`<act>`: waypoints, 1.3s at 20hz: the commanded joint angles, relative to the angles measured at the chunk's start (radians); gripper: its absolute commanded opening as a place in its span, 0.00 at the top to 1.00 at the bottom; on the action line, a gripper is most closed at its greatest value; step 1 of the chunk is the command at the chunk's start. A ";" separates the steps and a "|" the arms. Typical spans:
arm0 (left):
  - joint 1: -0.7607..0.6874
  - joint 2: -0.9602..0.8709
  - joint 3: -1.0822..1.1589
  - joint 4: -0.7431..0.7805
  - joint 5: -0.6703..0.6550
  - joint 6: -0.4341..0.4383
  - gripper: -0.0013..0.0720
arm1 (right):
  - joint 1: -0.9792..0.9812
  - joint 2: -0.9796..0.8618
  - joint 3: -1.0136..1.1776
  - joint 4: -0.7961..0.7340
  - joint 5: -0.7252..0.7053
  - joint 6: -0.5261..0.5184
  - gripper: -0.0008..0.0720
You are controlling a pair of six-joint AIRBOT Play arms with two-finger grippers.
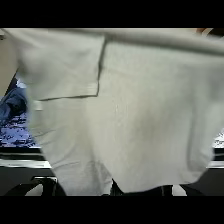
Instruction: Fold the shirts.
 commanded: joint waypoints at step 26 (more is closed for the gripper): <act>-0.091 -0.644 -0.355 0.145 -0.322 0.077 0.93 | 0.133 -0.545 -0.533 -0.041 0.006 0.018 0.93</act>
